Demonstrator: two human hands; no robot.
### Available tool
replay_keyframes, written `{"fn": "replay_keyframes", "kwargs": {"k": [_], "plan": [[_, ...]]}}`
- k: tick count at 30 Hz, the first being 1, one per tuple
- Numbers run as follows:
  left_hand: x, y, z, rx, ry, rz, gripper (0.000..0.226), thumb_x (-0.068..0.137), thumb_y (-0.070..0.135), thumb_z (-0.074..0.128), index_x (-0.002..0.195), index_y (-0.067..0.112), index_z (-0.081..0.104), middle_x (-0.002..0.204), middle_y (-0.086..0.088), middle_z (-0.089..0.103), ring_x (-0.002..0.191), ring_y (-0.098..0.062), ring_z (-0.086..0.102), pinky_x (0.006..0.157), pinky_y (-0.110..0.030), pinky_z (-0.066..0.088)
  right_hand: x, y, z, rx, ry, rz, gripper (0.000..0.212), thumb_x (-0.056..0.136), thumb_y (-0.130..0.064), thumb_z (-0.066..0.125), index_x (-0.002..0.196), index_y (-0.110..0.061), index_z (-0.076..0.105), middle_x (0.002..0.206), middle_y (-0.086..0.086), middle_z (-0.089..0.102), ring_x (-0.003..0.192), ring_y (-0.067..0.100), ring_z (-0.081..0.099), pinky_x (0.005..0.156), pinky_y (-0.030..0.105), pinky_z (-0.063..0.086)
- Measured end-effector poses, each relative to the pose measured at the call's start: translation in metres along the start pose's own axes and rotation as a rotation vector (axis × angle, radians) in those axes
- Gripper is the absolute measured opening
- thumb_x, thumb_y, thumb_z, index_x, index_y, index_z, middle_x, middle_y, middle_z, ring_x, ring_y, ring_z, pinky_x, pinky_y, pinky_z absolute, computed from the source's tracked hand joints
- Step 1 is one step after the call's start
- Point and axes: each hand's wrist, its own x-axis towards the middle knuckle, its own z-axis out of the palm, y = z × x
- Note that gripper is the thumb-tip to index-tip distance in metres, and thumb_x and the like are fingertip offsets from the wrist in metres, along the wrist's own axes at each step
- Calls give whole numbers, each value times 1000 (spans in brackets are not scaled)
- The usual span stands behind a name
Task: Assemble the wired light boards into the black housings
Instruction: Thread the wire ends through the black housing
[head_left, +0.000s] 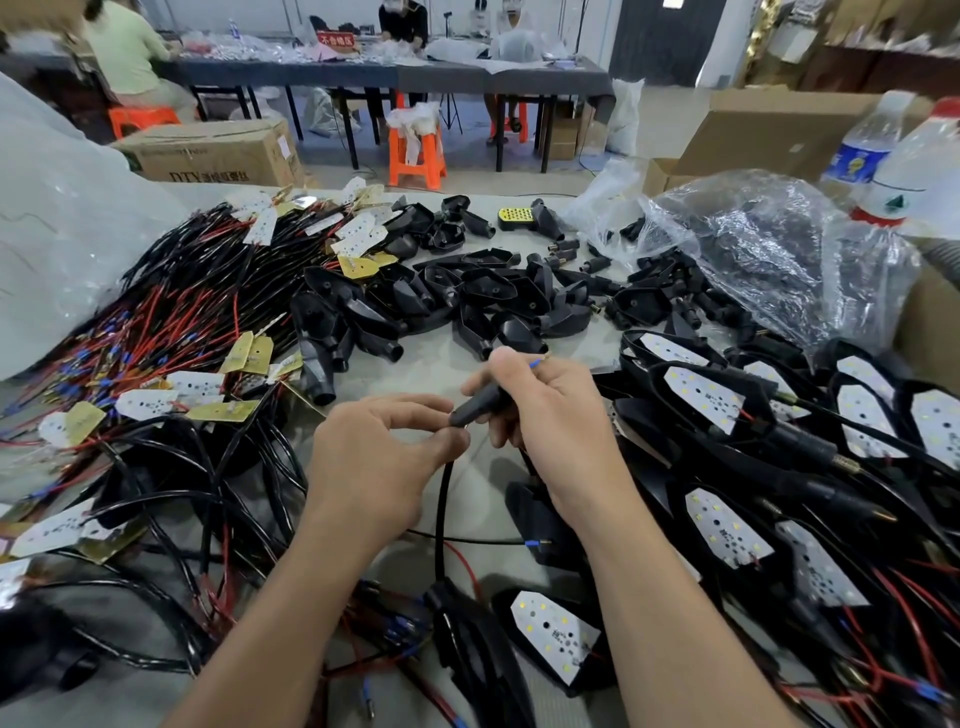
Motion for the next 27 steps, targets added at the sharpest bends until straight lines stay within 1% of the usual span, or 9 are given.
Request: {"fn": "replay_keyframes", "kwargs": {"k": [2, 4, 7, 9, 11, 16, 19, 24, 27], "plan": [[-1, 2, -3, -106, -45, -7, 14, 64, 39, 88, 76, 43, 81, 96, 22, 77, 97, -1, 70, 88, -29, 52, 2, 1, -1, 38, 15, -7, 42, 101, -35, 48, 76, -15, 76, 64, 21, 65, 50, 17, 52, 56, 28, 41], [0, 2, -5, -304, -106, -72, 32, 66, 46, 79, 97, 40, 81, 101, 12, 79, 99, -7, 73, 87, -33, 57, 2, 1, -1, 89, 12, -26, 44, 100, -35, 46, 76, -14, 76, 67, 25, 66, 47, 17, 51, 52, 24, 41], [3, 2, -1, -463, -203, -301, 38, 93, 51, 60, 121, 28, 72, 103, 6, 79, 93, -13, 76, 70, -35, 63, 1, 0, 0, 73, -5, -35, 44, 100, -39, 46, 76, -18, 77, 69, 33, 63, 47, 19, 50, 52, 26, 41], [5, 5, 3, -543, -262, -426, 39, 105, 43, 49, 110, 12, 72, 92, -8, 80, 75, -20, 77, 60, -31, 61, 0, 0, 1, 46, -36, -50, 41, 100, -36, 48, 76, -17, 76, 67, 33, 62, 48, 21, 50, 55, 30, 42], [5, 6, 5, -636, -264, -424, 32, 106, 26, 52, 98, 4, 74, 82, -12, 77, 62, -16, 72, 54, -24, 57, -1, -1, 3, 17, -74, -78, 38, 99, -32, 49, 78, -14, 75, 66, 29, 63, 49, 20, 51, 55, 31, 42], [9, 3, -8, -690, -32, -381, 17, 93, 3, 66, 90, 16, 78, 83, -4, 78, 69, -11, 72, 58, -17, 55, -6, 0, 1, -93, -36, -111, 35, 100, -38, 49, 87, -20, 75, 66, 9, 71, 47, 19, 54, 52, 23, 40], [12, 1, -19, -853, 29, -370, 21, 97, 8, 61, 92, 20, 77, 84, 0, 77, 72, -8, 71, 64, -19, 56, -9, -1, -2, -104, 16, -92, 32, 105, -30, 49, 90, -18, 74, 69, -3, 75, 47, 15, 57, 51, 19, 41], [17, -3, -30, -989, 76, -331, 22, 91, 25, 67, 76, 24, 83, 71, 4, 70, 53, -3, 52, 50, -13, 44, -10, 0, -1, -128, 41, -51, 29, 106, -24, 51, 90, -17, 73, 63, 8, 71, 54, 25, 62, 57, 39, 51], [17, -6, -32, -925, -10, -245, 12, 83, 25, 73, 76, 21, 82, 67, 5, 62, 45, -6, 34, 44, -14, 32, -8, 0, -2, 11, 42, -18, 27, 107, -17, 49, 96, -4, 71, 64, 7, 71, 53, 21, 65, 50, 30, 51]]}}
